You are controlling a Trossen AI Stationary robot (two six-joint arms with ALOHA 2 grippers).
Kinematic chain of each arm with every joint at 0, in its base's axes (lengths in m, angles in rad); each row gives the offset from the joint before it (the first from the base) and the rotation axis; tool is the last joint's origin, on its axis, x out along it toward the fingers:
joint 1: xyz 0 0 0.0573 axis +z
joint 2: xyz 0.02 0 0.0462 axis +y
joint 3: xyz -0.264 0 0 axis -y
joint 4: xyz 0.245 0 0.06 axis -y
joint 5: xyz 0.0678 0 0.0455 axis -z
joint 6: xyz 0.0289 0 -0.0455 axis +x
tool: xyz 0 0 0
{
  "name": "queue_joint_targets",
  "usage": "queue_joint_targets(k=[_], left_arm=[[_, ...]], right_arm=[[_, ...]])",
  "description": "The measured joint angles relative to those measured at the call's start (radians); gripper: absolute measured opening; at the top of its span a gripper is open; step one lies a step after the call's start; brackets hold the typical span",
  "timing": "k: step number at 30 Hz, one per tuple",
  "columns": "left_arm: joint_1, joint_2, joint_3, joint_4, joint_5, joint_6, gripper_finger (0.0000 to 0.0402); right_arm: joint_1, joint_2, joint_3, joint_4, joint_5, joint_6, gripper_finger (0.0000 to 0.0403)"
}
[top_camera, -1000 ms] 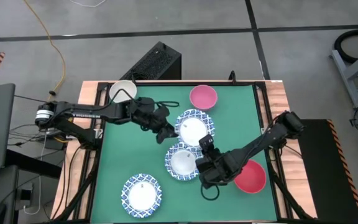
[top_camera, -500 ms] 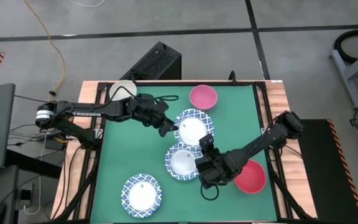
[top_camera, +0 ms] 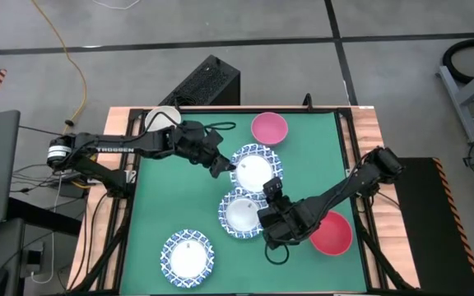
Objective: Nest bowls inside each other
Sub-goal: Stack the white with blue patterned bowl on top of the white with blue patterned bowl
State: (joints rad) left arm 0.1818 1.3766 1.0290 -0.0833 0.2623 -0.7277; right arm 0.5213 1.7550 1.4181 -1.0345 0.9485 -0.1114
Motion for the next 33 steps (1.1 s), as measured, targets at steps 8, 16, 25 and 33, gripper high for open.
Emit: queue_joint_targets(k=[8, 16, 25, 33], left_arm=[[0.000, 0.000, 0.000, 0.034, 0.003, 0.009, 0.0013], [0.000, 0.000, 0.000, 0.032, -0.002, 0.027, 0.0005], [0.029, 0.000, 0.000, 0.030, 0.006, 0.036, 0.0002], [0.052, 0.000, -0.001, -0.005, 0.031, 0.027, 0.0002]], right_arm=[[-0.001, 0.000, 0.000, 0.003, -0.002, -0.001, 0.0016], [-0.013, -0.001, 0.000, 0.015, 0.011, 0.090, 0.0041], [-0.007, -0.003, 0.000, 0.019, -0.043, 0.232, 0.0126], [0.046, -0.035, 0.000, -0.001, -0.149, 0.471, 0.0187]])
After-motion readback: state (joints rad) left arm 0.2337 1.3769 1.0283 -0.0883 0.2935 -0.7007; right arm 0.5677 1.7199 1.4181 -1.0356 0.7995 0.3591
